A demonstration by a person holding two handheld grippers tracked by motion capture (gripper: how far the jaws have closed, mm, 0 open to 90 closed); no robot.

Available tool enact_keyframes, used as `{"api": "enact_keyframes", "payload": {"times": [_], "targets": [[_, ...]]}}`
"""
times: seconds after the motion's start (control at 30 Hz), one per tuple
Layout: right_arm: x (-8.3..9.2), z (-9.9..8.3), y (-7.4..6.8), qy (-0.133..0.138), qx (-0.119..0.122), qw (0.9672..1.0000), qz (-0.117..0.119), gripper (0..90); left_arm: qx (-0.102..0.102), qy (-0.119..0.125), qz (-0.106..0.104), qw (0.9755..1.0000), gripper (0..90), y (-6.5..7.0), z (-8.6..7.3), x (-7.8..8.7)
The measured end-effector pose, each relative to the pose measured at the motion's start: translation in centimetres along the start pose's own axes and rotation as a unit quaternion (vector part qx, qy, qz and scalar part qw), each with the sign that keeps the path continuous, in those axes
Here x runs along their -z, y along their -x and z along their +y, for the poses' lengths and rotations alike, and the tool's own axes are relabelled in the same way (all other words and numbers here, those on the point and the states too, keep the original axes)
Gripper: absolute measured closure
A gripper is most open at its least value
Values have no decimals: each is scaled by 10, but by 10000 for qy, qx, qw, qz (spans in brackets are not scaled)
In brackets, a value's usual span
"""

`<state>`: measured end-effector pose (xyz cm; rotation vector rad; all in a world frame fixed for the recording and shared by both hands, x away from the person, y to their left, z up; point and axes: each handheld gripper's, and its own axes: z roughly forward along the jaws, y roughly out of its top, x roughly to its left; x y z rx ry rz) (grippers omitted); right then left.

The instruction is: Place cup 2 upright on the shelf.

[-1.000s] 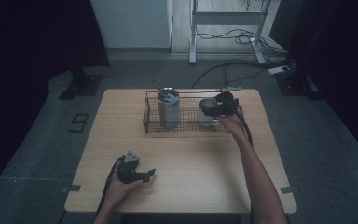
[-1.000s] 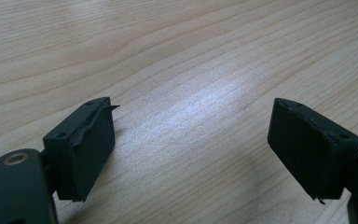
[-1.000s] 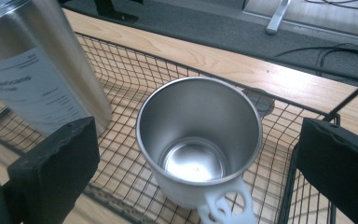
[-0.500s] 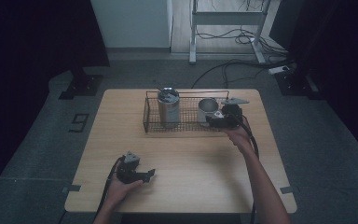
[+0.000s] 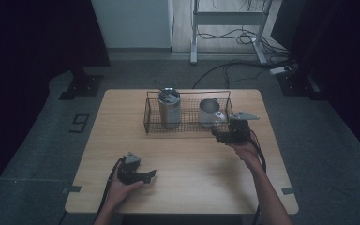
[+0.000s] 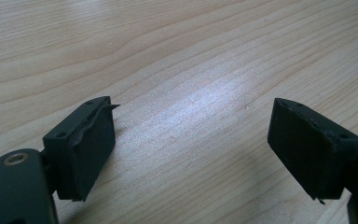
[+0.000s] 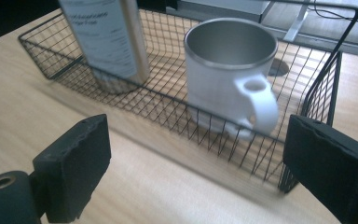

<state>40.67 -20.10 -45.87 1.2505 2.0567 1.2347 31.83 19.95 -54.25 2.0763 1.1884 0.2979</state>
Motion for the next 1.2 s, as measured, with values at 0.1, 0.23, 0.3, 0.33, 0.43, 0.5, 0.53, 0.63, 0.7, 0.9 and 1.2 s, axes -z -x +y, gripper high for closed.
{"api": "enact_keyframes", "payload": {"times": [0.1,0.23,0.3,0.33,0.43,0.5,0.53,0.63,0.7,0.9,1.2], "targets": [[7,-9,-2,7,-6,10000,2,79,-1,0,4,10000,151,0,0,0],[17,-23,-4,8,-12,10000,2,84,-16,-2,22,10000,151,0,0,0],[23,-33,-4,14,-57,10000,4,87,-19,4,25,10000,151,0,0,0],[24,-37,-4,-2,-68,10000,3,87,-21,6,27,10000,151,1,0,0],[29,-47,-5,-31,-92,9999,-39,91,-28,13,27,10000,151,1,0,-1],[31,-54,-5,-48,-127,9999,-32,93,-34,14,28,10000,151,1,0,-1],[33,-58,-6,-57,-144,9999,-36,94,-36,14,26,10000,151,1,0,-1],[35,-67,-7,-72,-192,9998,-33,98,-45,14,25,10000,151,1,0,-1],[35,-73,-7,-102,-234,9997,-26,101,-54,13,30,10000,151,1,0,-1],[31,-85,-8,-282,-193,9993,-120,110,-71,18,32,10000,151,1,-1,-1],[30,-92,-8,-315,-193,9992,-158,121,-87,17,42,10000,151,1,-1,-1]]}}
